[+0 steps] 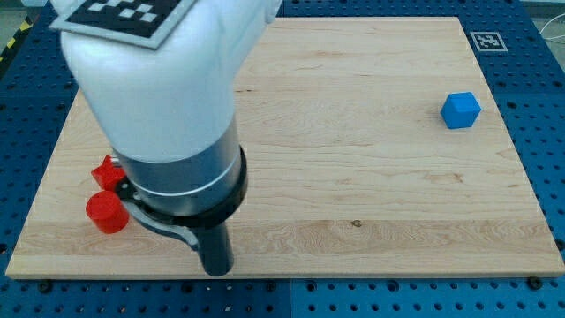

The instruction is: Push the red circle slightly right a bit

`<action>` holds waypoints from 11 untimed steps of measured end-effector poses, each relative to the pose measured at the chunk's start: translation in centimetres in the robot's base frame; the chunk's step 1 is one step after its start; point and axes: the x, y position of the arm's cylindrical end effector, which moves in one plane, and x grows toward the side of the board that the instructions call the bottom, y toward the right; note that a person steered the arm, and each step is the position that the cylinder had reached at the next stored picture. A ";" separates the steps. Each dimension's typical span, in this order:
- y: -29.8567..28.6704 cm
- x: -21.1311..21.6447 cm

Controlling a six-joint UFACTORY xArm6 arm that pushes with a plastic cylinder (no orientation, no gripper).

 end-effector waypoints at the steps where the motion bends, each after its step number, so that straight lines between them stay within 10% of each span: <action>1: -2.7 0.0; 4: -17.8 -2.3; 11: -11.4 -5.5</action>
